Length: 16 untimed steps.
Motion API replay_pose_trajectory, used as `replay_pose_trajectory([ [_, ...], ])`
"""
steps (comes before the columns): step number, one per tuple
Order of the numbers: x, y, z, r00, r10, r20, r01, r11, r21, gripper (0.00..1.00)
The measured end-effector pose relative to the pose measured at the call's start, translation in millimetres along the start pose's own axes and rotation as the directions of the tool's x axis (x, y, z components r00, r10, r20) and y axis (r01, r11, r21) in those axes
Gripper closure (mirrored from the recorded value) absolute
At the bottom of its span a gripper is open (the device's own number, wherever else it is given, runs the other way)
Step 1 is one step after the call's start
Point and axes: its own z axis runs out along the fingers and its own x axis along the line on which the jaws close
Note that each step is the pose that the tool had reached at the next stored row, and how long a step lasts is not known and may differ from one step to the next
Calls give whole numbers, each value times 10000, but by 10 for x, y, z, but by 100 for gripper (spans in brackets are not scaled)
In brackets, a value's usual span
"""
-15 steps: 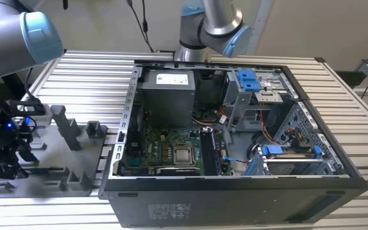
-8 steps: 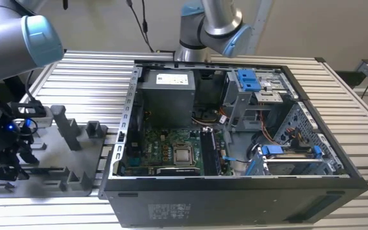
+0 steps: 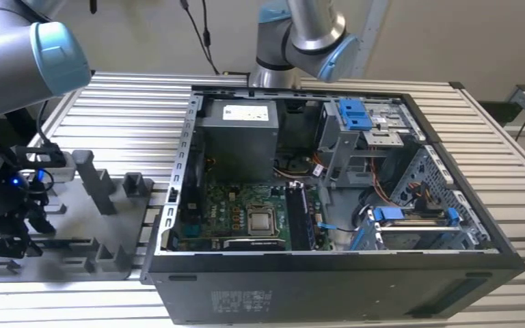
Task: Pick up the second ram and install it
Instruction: 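Pick up the second ram and move it above second insertion slot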
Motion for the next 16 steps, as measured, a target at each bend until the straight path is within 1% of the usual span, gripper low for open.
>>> replay_pose_trajectory([
  [2, 0, 0, 0, 10000, 0, 0, 0, 10000, 2, 52],
  [3, 0, 0, 0, 10000, 0, 0, 0, 10000, 2, 54],
  [4, 0, 0, 0, 10000, 0, 0, 0, 10000, 4, 60],
  [5, 0, 0, 0, 10000, 0, 0, 0, 10000, 4, 60],
  [7, 0, 0, 0, 10000, 0, 0, 0, 10000, 6, 73],
  [8, 0, 0, 0, 10000, 0, -1, 0, 10000, 6, 73],
  [10, 0, 0, 0, 10000, 0, 0, 0, 10000, 8, 85],
  [16, 0, 0, 0, 10000, 0, -1, 0, 10000, 13, 86],
])
